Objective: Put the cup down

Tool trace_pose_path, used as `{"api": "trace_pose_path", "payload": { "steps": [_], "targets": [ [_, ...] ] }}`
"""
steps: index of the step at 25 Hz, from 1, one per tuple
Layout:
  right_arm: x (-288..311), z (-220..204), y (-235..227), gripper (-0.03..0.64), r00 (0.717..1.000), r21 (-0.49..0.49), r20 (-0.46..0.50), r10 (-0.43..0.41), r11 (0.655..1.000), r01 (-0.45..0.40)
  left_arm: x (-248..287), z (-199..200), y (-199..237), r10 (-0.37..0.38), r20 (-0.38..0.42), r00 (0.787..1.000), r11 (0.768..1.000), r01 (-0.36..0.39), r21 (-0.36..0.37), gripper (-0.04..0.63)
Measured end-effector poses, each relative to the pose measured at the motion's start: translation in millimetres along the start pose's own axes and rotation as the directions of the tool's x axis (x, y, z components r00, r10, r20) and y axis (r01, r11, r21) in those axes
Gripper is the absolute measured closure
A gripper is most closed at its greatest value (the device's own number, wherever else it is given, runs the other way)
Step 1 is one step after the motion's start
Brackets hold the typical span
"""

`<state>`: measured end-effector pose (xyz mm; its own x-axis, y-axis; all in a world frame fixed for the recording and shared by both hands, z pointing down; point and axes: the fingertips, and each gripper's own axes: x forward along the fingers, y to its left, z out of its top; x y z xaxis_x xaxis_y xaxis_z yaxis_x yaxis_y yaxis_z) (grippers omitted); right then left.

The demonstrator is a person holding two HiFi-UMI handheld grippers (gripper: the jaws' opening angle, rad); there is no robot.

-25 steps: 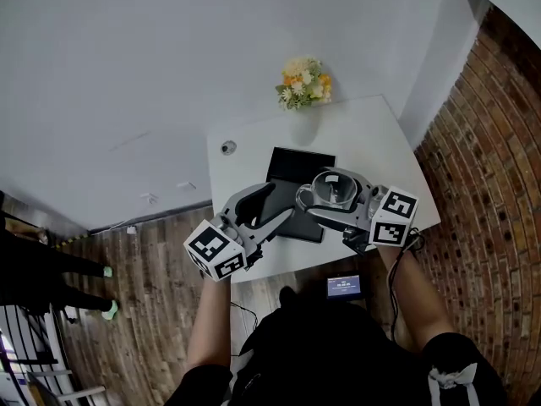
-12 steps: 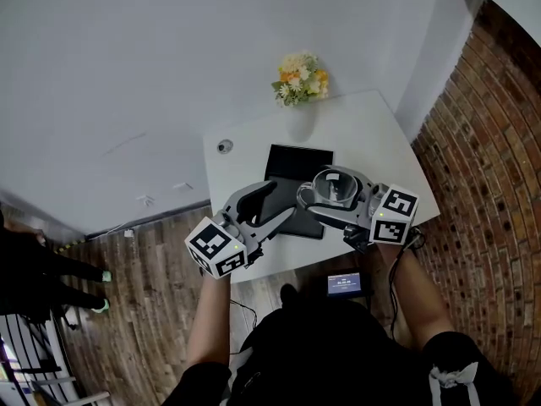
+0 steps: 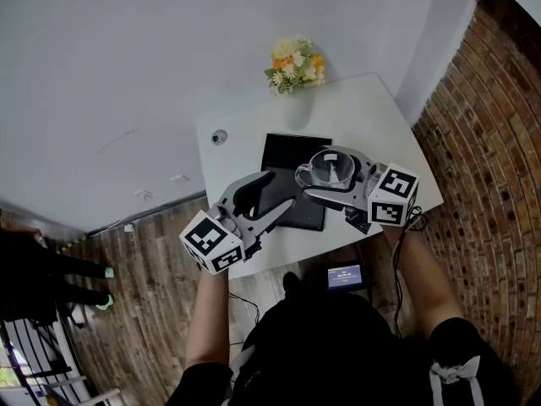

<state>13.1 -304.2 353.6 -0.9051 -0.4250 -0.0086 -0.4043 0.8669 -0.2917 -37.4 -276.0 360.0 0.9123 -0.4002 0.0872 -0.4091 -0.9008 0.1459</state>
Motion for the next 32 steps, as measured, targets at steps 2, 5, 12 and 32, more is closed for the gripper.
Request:
{"api": "trace_pose_path", "payload": {
  "steps": [2, 5, 12, 32],
  "targets": [
    [3.9, -5.9, -10.7, 0.19, 1.0, -0.008, -0.017, -0.01, 1.0, 0.01, 1.5, -3.7, 4.1, 0.003, -0.007, 1.0, 1.0, -0.003, -0.012, 0.341],
    [12.2, -15.0, -29.2, 0.19, 0.999, -0.019, -0.041, -0.028, 0.999, 0.027, 3.3, -8.7, 13.4, 0.011, -0.016, 1.0, 1.0, -0.011, -0.028, 0.341],
    [26.3, -43.1, -73.8, 0.19, 0.995, 0.034, -0.068, -0.067, 0.997, 0.07, 16.8, -20.6, 32.0, 0.029, -0.028, 0.999, 0.998, -0.03, -0.063, 0.341],
    [54.2, -118.1, -189.5, 0.19, 0.967, 0.054, -0.176, -0.186, 0.979, 0.198, 56.6, -52.9, 80.8, 0.049, -0.069, 0.996, 0.993, -0.056, -0.104, 0.341]
  ]
}}
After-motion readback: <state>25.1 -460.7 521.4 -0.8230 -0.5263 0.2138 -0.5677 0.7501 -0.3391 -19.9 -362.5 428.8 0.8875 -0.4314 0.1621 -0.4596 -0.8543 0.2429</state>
